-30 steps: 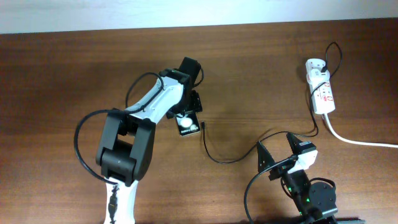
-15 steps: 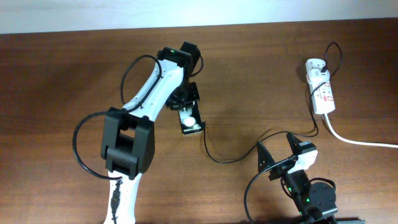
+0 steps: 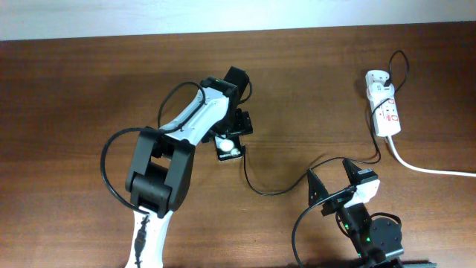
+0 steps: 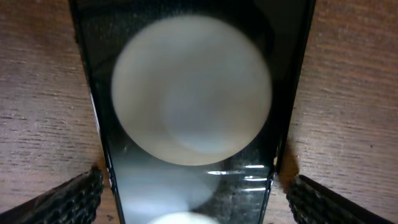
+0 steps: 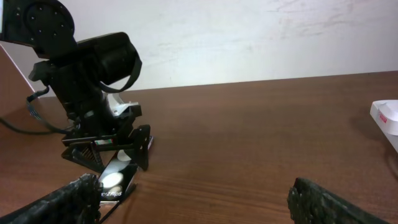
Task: Plug charger to phone and switch on socket
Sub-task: 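Rotate the held phone upright, bottom edge down, with the left gripper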
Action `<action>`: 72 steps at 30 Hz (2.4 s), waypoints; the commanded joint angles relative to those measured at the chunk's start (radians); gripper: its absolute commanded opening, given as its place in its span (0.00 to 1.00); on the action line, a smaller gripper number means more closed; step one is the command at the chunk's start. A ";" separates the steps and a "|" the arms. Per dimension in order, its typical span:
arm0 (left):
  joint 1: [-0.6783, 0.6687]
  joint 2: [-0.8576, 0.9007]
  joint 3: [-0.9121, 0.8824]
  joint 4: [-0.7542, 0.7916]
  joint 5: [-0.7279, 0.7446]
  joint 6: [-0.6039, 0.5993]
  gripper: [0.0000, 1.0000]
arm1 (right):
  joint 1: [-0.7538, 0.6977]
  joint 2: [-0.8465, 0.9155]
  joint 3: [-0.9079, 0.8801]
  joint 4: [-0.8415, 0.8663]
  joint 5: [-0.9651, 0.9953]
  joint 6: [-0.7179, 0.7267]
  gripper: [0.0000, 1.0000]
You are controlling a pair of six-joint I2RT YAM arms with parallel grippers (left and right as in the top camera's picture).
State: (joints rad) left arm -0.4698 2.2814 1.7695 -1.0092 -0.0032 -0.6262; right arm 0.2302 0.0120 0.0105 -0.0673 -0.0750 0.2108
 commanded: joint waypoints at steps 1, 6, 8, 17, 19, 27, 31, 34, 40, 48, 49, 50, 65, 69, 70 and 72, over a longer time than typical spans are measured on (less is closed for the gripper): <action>0.009 0.017 -0.067 0.043 -0.002 -0.022 0.99 | 0.005 -0.007 -0.005 -0.005 0.002 0.008 0.99; 0.008 0.053 -0.129 0.066 0.000 -0.040 0.96 | 0.005 -0.007 -0.005 -0.005 0.002 0.008 0.99; 0.008 0.064 -0.149 0.070 -0.005 -0.040 0.91 | 0.005 -0.007 -0.005 -0.005 0.002 0.008 0.99; 0.008 0.065 -0.162 0.054 -0.046 -0.032 0.64 | 0.005 -0.007 -0.005 -0.005 0.001 0.008 0.99; 0.011 0.065 -0.154 0.043 -0.046 -0.032 0.55 | 0.005 -0.007 -0.005 -0.005 0.002 0.008 0.99; 0.014 0.064 0.208 -0.294 -0.095 0.002 0.13 | 0.005 -0.007 -0.005 -0.005 0.002 0.008 0.99; 0.014 0.064 0.389 -0.459 -0.065 0.002 0.00 | 0.005 -0.007 -0.005 -0.005 0.002 0.008 0.99; 0.014 0.064 0.422 -0.487 0.055 0.035 0.00 | 0.005 -0.007 -0.005 -0.005 0.002 0.008 0.99; 0.015 0.064 0.422 -0.515 0.121 0.129 0.00 | 0.005 -0.007 -0.005 -0.005 0.002 0.008 0.99; 0.015 0.064 0.422 -0.584 0.199 0.168 0.00 | 0.005 -0.007 -0.005 -0.005 0.002 0.008 0.99; 0.015 0.064 0.422 -0.584 0.246 0.159 0.00 | 0.005 -0.006 -0.005 -0.005 0.002 0.008 0.99; 0.015 0.064 0.422 -0.586 0.280 0.129 0.00 | 0.005 -0.007 -0.005 -0.005 0.002 0.008 0.99; 0.069 0.064 0.422 -0.679 0.723 -0.044 0.00 | 0.005 -0.007 -0.005 -0.005 0.002 0.008 0.99; 0.089 0.064 0.422 -0.679 0.726 -0.044 0.00 | 0.005 -0.007 -0.005 -0.005 0.002 0.008 0.99; 0.089 0.064 0.422 -0.679 0.751 -0.043 0.00 | 0.005 -0.007 -0.005 -0.005 0.002 0.008 0.99; 0.090 0.064 0.422 -0.679 0.771 -0.044 0.00 | 0.005 -0.007 -0.005 -0.005 0.002 0.008 0.99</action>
State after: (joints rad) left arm -0.3836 2.3547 2.1662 -1.6833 0.6987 -0.6563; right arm 0.2302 0.0120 0.0105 -0.0673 -0.0753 0.2108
